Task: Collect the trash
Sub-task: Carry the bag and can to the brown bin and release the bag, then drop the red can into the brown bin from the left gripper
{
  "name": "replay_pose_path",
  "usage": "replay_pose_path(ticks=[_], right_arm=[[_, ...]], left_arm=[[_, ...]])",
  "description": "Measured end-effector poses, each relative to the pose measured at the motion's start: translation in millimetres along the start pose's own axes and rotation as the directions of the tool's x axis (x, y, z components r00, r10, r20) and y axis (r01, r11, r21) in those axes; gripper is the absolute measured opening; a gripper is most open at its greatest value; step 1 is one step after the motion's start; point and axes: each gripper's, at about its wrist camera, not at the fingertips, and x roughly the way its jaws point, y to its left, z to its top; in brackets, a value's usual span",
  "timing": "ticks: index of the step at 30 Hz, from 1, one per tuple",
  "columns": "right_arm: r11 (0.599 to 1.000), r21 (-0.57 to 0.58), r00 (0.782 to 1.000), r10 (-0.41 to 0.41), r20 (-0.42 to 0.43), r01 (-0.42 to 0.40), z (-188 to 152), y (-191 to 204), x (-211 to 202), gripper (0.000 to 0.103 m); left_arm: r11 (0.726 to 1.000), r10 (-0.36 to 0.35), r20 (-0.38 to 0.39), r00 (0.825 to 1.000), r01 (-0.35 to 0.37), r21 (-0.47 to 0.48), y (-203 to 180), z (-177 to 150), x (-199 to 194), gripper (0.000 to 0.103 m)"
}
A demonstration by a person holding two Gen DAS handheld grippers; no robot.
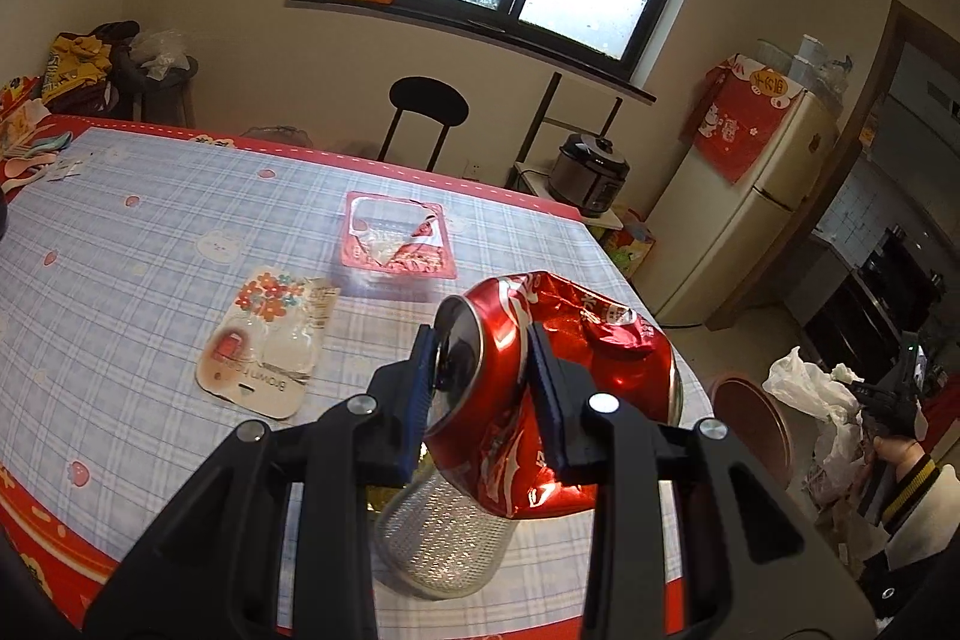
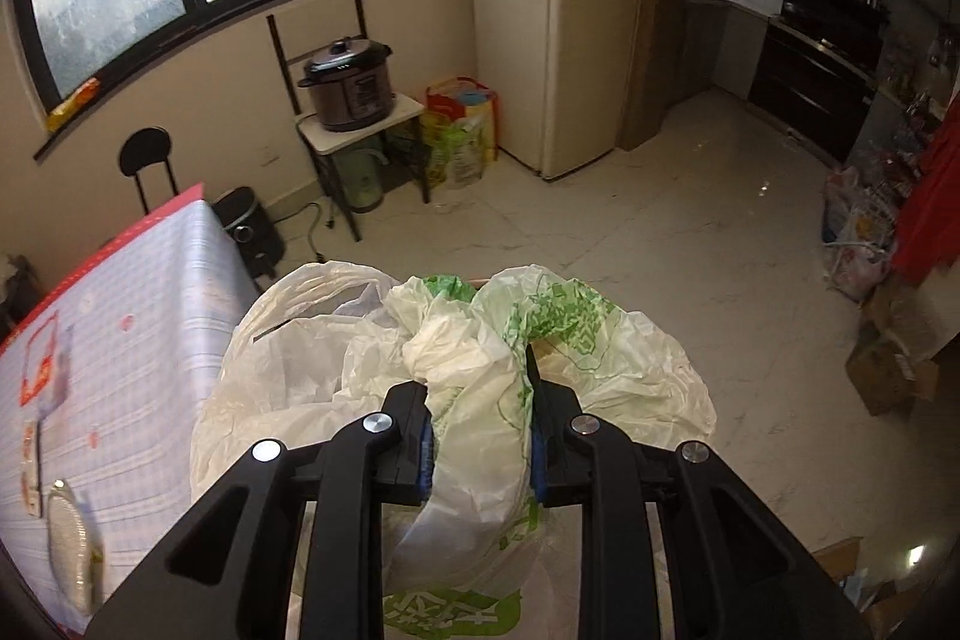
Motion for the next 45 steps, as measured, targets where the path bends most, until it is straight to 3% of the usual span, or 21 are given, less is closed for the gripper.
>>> replay_pose_path(ticks=[3, 7, 8, 10, 12, 14, 18, 24, 30, 35, 42, 44, 45], right_arm=[[0.992, -0.082, 0.995, -0.098, -0.005, 0.097, 6, -12, 22, 0.025], [0.979, -0.145, 0.989, -0.146, -0.015, 0.143, 16, -18, 46, 0.034], [0.980, -0.146, 0.990, -0.139, -0.033, 0.132, 20, -19, 53, 0.046], [0.989, -0.118, 0.995, -0.092, -0.040, 0.087, 26, -20, 59, 0.057], [0.991, -0.110, 0.996, -0.085, -0.024, 0.082, 33, -21, 60, 0.074], [0.993, -0.101, 0.998, -0.065, -0.002, 0.064, 38, -16, 56, 0.079], [0.999, -0.041, 0.998, 0.002, 0.067, 0.000, 46, -13, 31, 0.098], [0.990, -0.001, 0.981, 0.140, 0.135, -0.141, 44, -21, -10, 0.098], [0.985, -0.024, 0.974, 0.175, 0.146, -0.174, 31, -27, -41, 0.098], [0.980, 0.003, 0.968, 0.196, 0.154, -0.199, 25, -40, -57, 0.098], [0.985, 0.011, 0.973, 0.167, 0.158, -0.171, 16, -77, -70, 0.098], [0.988, 0.038, 0.976, 0.142, 0.163, -0.150, 15, -93, -72, 0.098], [0.988, 0.053, 0.977, 0.134, 0.167, -0.145, 15, -100, -74, 0.098]], left_arm=[[1.000, 0.002, -0.014, 1.000, -0.002, 0.013, -16, -4, 8, 0.033], [1.000, 0.006, -0.030, 1.000, -0.005, 0.023, -33, -9, 17, 0.033], [1.000, 0.006, -0.030, 1.000, -0.005, 0.025, -37, -10, 17, 0.033], [1.000, 0.003, -0.034, 0.999, -0.002, 0.031, -41, -10, 18, 0.033], [0.999, -0.003, -0.037, 0.999, 0.004, 0.040, -47, -10, 18, 0.033], [0.999, -0.009, -0.038, 0.999, 0.011, 0.050, -52, -9, 18, 0.033], [0.998, -0.025, -0.034, 0.999, 0.027, 0.063, -59, -3, 20, 0.033], [0.993, -0.071, -0.054, 0.996, 0.076, 0.092, -77, 9, 36, 0.034], [0.971, -0.162, -0.107, 0.981, 0.178, 0.159, -121, 13, 68, 0.034], [0.929, -0.249, -0.181, 0.952, 0.287, 0.233, -178, 7, 104, 0.034], [0.845, -0.352, -0.281, 0.893, 0.432, 0.313, -279, -8, 163, 0.033], [0.818, -0.390, -0.314, 0.865, 0.483, 0.314, -312, -12, 180, 0.033], [0.793, -0.420, -0.338, 0.842, 0.521, 0.314, -330, -14, 187, 0.033]])
